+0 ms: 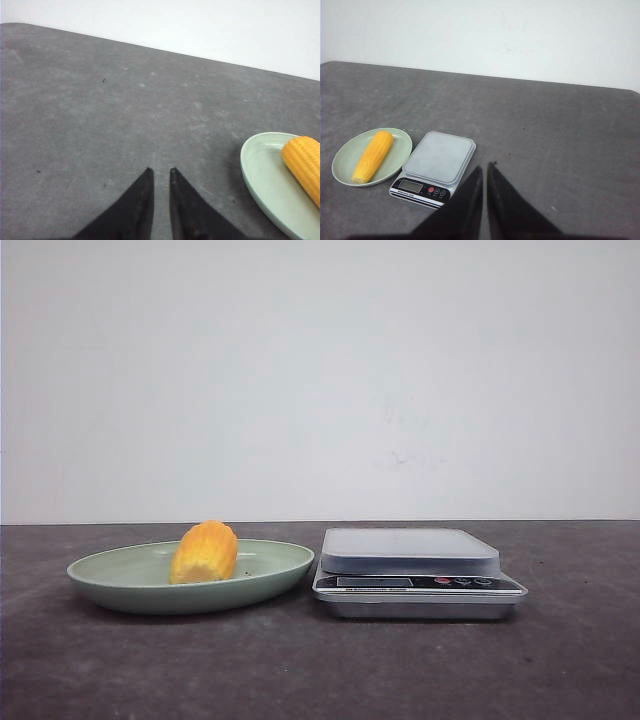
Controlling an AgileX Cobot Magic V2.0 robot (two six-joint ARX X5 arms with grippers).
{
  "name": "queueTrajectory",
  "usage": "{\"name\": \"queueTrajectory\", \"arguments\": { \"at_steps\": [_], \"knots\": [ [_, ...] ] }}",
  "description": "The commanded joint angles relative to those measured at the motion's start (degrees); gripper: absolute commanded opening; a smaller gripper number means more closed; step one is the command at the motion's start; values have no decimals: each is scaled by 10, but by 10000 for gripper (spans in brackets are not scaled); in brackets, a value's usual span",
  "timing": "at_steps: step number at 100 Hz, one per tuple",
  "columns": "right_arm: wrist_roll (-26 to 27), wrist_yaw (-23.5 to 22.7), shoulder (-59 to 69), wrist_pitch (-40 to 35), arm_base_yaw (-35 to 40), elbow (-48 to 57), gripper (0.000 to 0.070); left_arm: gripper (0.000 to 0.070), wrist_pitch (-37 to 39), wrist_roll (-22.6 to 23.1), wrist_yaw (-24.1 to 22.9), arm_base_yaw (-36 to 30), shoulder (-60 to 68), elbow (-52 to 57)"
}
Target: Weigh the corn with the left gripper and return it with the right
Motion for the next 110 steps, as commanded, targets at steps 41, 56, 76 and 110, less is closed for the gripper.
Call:
{"name": "queueTrajectory", "arguments": {
  "at_steps": [41, 56, 76, 110],
  "knots": [
    [-137, -52, -47, 219, -207, -112, 7, 11, -4, 7, 3, 1, -1, -9],
    [-163, -67, -90, 318, -275, -216, 7, 11, -4, 7, 3, 1, -1, -9],
    [-155, -91, -117, 418, -336, -359, 7, 12, -4, 7, 3, 1, -1, -9],
    [-149, -138, -168, 571, -358, -587, 7, 12, -4, 7, 3, 1, -1, -9]
  ]
}}
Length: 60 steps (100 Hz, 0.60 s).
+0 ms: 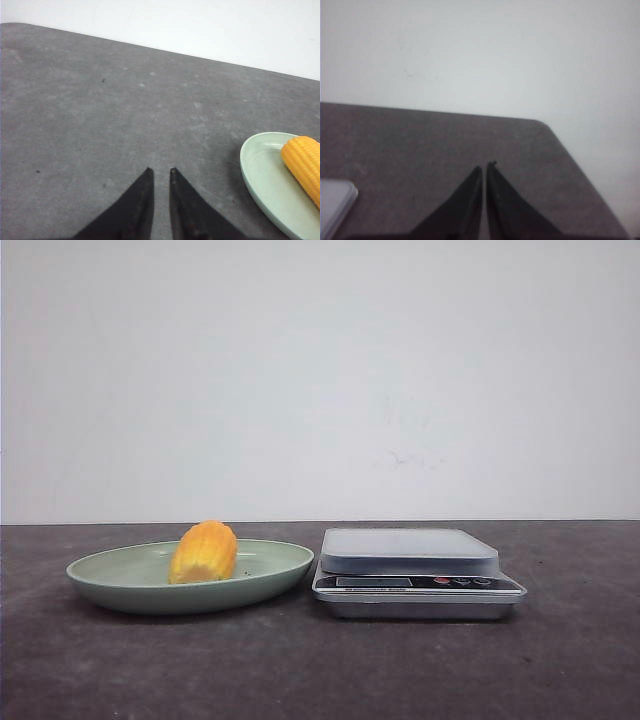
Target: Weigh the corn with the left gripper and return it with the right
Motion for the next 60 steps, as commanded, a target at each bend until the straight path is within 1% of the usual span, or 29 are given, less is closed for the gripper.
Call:
{"name": "queueTrajectory", "arguments": {
  "at_steps": [1, 20, 29, 42, 60],
  "knots": [
    [5, -10, -11, 16, -1, -25, 7, 11, -4, 7, 3, 1, -1, -9],
    [25, -37, -41, 23, 0, -94, 7, 11, -4, 7, 3, 2, -1, -9],
    [30, -52, -58, 49, 4, -130, 7, 11, -4, 7, 3, 2, -1, -9],
    [42, -53, -77, 83, 14, -173, 7, 11, -4, 7, 3, 2, -1, -9],
    [43, -53, -77, 82, 15, -193, 7, 11, -4, 7, 3, 2, -1, -9]
  ]
}}
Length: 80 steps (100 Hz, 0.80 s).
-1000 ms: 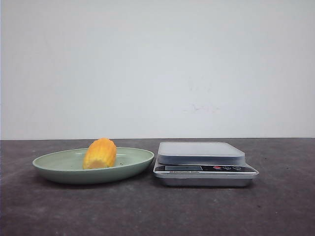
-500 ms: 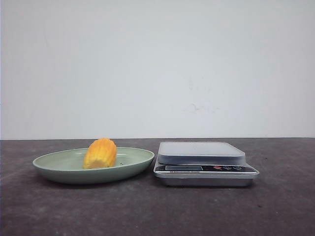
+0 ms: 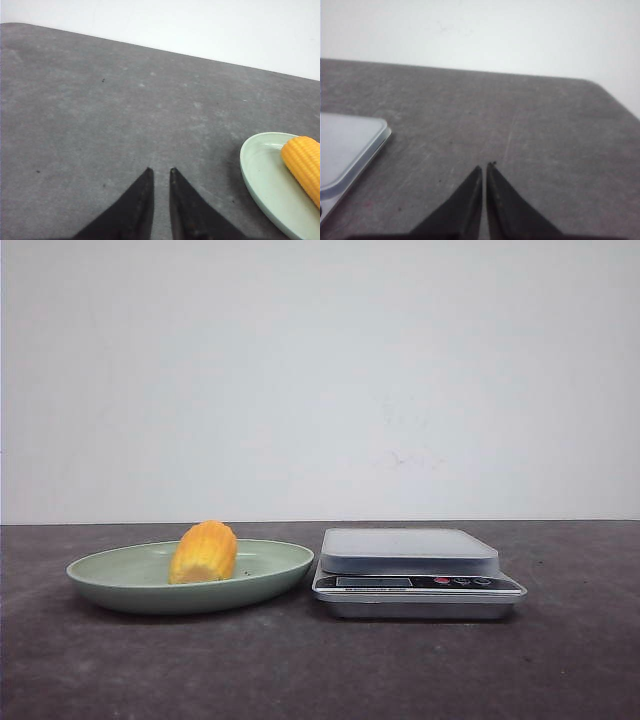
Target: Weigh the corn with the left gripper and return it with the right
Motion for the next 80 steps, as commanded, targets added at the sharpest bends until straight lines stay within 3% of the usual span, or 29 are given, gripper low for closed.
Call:
{"name": "queueTrajectory", "arguments": {
  "at_steps": [1, 31, 80],
  "knots": [
    [10, -1, 0, 7, 2, -5, 7, 11, -4, 7, 3, 1, -1, -9],
    [0, 1, 0, -38, 2, -7, 7, 11, -4, 7, 3, 1, -1, -9],
    [6, 1, 0, -24, 1, -7, 8, 11, -4, 7, 3, 1, -1, -9]
  ]
}}
